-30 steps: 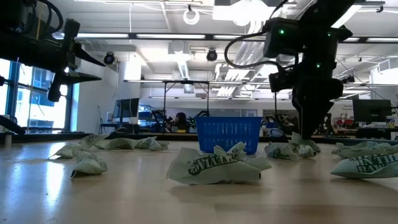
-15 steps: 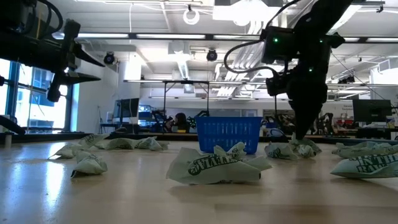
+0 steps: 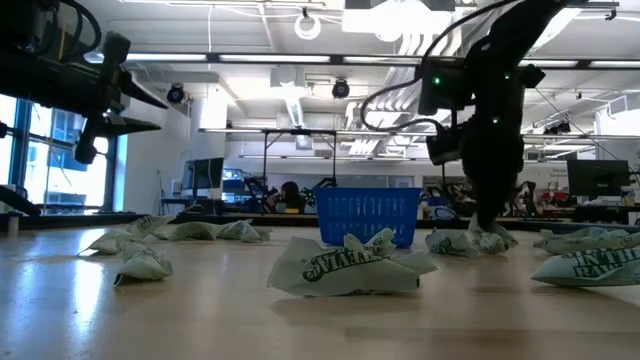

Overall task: Pick and place Stevia / Truvia into bins
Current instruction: Put the stevia packet into the blue basket

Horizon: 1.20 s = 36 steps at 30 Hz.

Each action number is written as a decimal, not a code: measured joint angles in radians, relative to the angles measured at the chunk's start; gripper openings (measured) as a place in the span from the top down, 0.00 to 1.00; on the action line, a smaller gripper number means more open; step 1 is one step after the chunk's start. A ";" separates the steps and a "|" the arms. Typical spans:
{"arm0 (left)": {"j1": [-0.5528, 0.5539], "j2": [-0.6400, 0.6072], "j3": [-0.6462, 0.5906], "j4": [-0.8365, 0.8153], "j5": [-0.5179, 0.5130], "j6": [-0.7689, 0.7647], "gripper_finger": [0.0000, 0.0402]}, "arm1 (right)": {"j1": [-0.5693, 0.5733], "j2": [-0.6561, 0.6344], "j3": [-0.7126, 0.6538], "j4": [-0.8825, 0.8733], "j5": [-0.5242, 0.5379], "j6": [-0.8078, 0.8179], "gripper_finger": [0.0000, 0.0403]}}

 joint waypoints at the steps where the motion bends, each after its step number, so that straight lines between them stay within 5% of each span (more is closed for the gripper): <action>1: 0.000 0.000 0.000 0.000 -0.004 0.003 0.51 | 0.000 0.012 0.000 0.000 -0.006 0.000 0.74; 9: 0.000 0.000 0.000 -0.001 -0.010 0.001 0.51 | -0.002 0.035 0.006 -0.015 -0.108 0.059 0.88; 17: 0.000 0.000 0.000 -0.001 -0.012 0.001 0.51 | -0.003 0.034 0.071 -0.062 -0.100 0.057 0.99; 29: 0.000 0.000 0.000 -0.001 -0.014 0.000 0.51 | -0.013 0.045 0.416 -0.042 -0.108 -0.031 0.99; 36: 0.000 0.000 0.000 0.000 -0.010 0.013 0.51 | 0.018 0.207 0.484 -0.060 -0.207 -0.051 0.92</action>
